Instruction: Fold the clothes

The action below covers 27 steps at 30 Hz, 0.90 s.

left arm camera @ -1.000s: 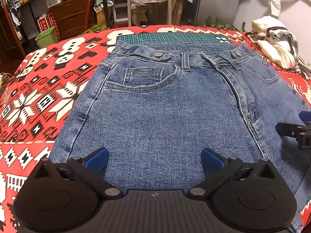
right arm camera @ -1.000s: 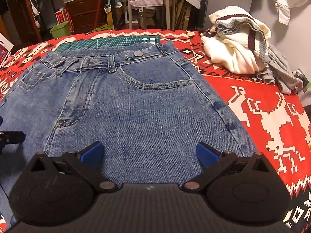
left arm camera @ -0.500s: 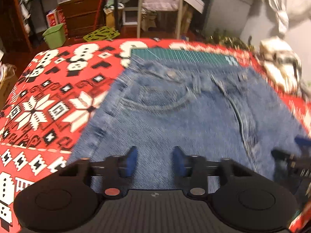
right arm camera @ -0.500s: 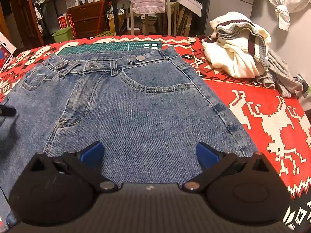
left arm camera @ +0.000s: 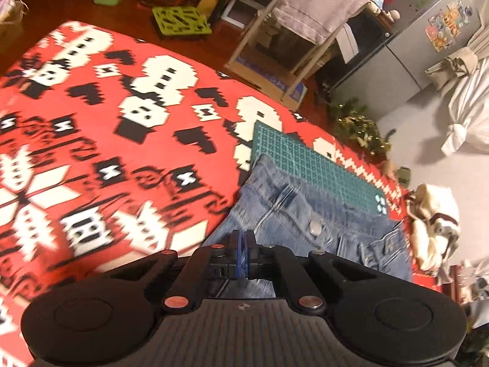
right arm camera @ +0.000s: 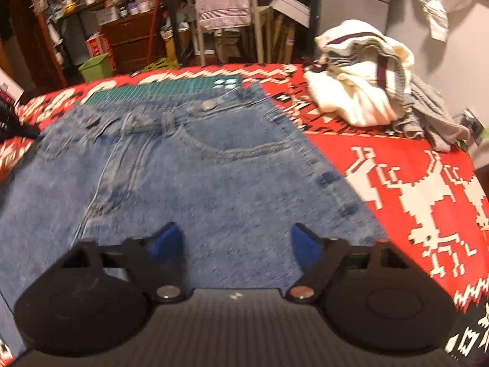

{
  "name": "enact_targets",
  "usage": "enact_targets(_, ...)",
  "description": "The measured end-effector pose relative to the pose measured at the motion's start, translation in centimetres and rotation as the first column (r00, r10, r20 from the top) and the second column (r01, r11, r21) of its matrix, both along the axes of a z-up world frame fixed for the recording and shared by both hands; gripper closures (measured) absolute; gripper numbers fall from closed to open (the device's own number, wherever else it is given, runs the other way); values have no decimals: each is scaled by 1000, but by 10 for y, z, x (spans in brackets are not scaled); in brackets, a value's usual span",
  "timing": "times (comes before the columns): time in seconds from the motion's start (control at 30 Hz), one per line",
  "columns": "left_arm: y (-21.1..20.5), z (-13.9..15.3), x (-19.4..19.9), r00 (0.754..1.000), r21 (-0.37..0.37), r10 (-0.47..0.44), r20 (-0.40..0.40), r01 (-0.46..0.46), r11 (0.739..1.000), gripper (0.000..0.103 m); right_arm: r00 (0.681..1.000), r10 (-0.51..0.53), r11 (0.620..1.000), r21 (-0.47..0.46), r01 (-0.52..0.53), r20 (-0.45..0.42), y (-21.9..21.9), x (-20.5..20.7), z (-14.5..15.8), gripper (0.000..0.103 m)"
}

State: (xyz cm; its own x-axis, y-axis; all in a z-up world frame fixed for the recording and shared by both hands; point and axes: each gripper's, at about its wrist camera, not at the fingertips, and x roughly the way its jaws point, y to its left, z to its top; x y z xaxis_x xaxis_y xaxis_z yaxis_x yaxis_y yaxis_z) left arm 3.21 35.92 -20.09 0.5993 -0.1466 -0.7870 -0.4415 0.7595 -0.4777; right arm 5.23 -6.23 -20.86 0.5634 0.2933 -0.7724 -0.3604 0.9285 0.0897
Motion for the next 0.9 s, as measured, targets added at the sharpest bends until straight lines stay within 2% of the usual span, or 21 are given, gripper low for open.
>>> enact_targets(0.03,2,-1,4,1000,-13,-6,2,6,1000,101,1000,-11,1000,14,11,-7,-3,5,2,46)
enact_targets(0.07,3,-2,8,1000,-25,-12,3,12,1000,102,1000,-21,999,27,22,-13,-6,11,5,50)
enact_targets(0.1,5,-5,13,1000,-32,-10,-1,10,999,103,1000,-27,999,36,27,-15,-8,16,8,61)
enact_targets(0.13,8,-7,17,1000,-38,-5,-6,5,999,103,999,-32,999,43,32,-15,-9,21,11,66)
enact_targets(0.3,17,-20,34,999,-43,-1,-32,0,999,103,1000,-26,999,28,26,12,-6,45,22,66)
enact_targets(0.47,14,-19,39,999,-2,-13,-33,13,1000,103,1000,-24,999,36,23,7,3,76,23,68)
enact_targets(0.53,15,-19,40,999,-5,-8,-36,8,1000,103,999,-27,998,60,29,-24,7,97,19,87)
enact_targets(0.6,17,-19,40,999,-11,5,-45,-6,1000,102,998,-30,996,87,35,-50,12,119,14,101)
enact_targets(0.67,17,-17,42,998,-4,17,-58,-18,1000,103,998,-28,994,102,34,-57,18,138,10,102)
enact_targets(0.8,14,-13,47,996,27,21,-85,-19,999,103,995,-21,999,42,25,-99,34,171,-6,103)
enact_targets(0.9,13,-14,51,995,43,22,-97,-18,999,103,995,-33,998,48,37,-99,32,182,-12,103)
